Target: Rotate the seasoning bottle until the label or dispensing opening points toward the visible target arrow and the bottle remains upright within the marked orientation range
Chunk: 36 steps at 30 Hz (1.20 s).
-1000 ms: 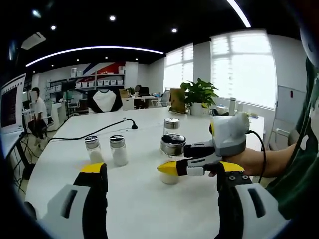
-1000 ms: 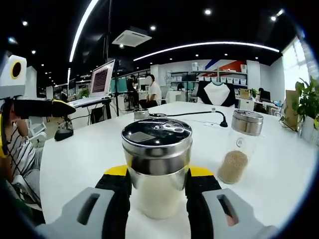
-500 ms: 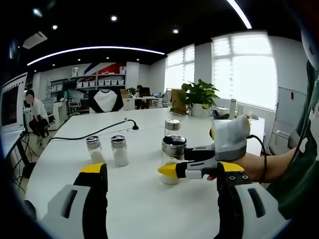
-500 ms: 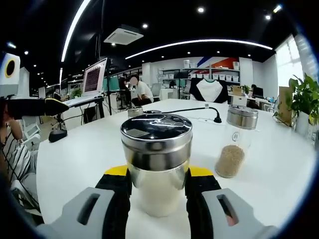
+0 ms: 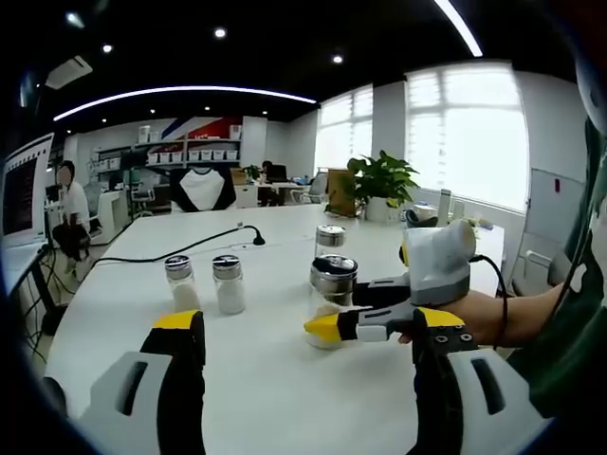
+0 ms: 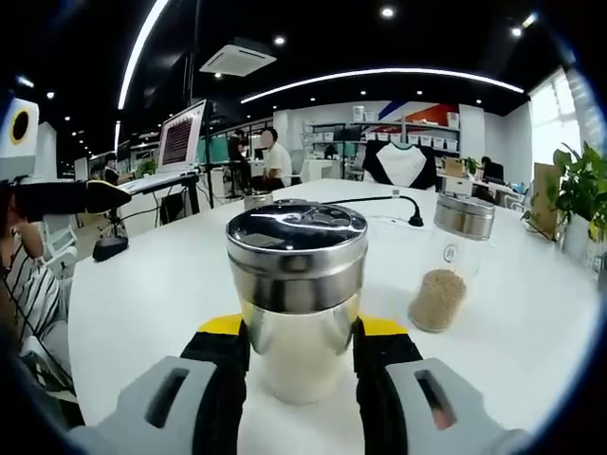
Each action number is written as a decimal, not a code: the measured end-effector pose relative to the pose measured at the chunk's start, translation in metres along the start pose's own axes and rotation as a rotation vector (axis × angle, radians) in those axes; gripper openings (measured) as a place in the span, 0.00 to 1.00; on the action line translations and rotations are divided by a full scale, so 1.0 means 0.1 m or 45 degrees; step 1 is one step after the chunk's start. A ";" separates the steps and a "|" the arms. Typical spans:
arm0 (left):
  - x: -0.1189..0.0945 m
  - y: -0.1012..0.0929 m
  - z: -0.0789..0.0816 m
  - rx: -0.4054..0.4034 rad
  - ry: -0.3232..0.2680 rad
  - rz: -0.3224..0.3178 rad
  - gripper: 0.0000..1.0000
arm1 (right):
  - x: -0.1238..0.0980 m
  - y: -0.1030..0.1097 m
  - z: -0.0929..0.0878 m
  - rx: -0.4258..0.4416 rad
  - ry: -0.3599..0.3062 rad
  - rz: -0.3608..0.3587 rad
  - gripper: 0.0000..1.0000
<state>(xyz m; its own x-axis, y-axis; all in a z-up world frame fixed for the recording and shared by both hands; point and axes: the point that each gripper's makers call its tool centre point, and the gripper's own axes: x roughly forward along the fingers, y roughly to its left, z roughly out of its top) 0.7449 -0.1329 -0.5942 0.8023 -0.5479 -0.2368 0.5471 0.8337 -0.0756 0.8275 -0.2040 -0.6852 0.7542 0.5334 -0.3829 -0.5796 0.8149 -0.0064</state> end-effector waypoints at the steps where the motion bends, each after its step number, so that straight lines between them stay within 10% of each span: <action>1: 0.00 0.00 0.00 -0.003 0.002 -0.001 0.95 | 0.00 0.00 0.00 0.003 -0.003 0.004 0.48; 17: -0.01 0.00 0.03 -0.005 -0.007 0.001 0.95 | -0.13 -0.02 0.17 -0.052 -0.145 0.184 0.61; 22: -0.01 -0.02 0.02 0.003 0.002 -0.012 0.95 | -0.16 0.06 0.28 -0.110 -0.209 0.361 0.60; 36: -0.04 0.01 0.06 0.030 -0.003 -0.014 0.95 | -0.17 0.09 0.37 -0.232 -0.197 0.605 0.67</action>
<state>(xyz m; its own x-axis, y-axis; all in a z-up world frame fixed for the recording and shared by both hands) 0.7438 -0.1299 -0.5870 0.7966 -0.5573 -0.2342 0.5613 0.8257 -0.0557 0.8210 -0.1977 -0.6441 0.4240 0.8727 -0.2420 -0.9024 0.4297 -0.0314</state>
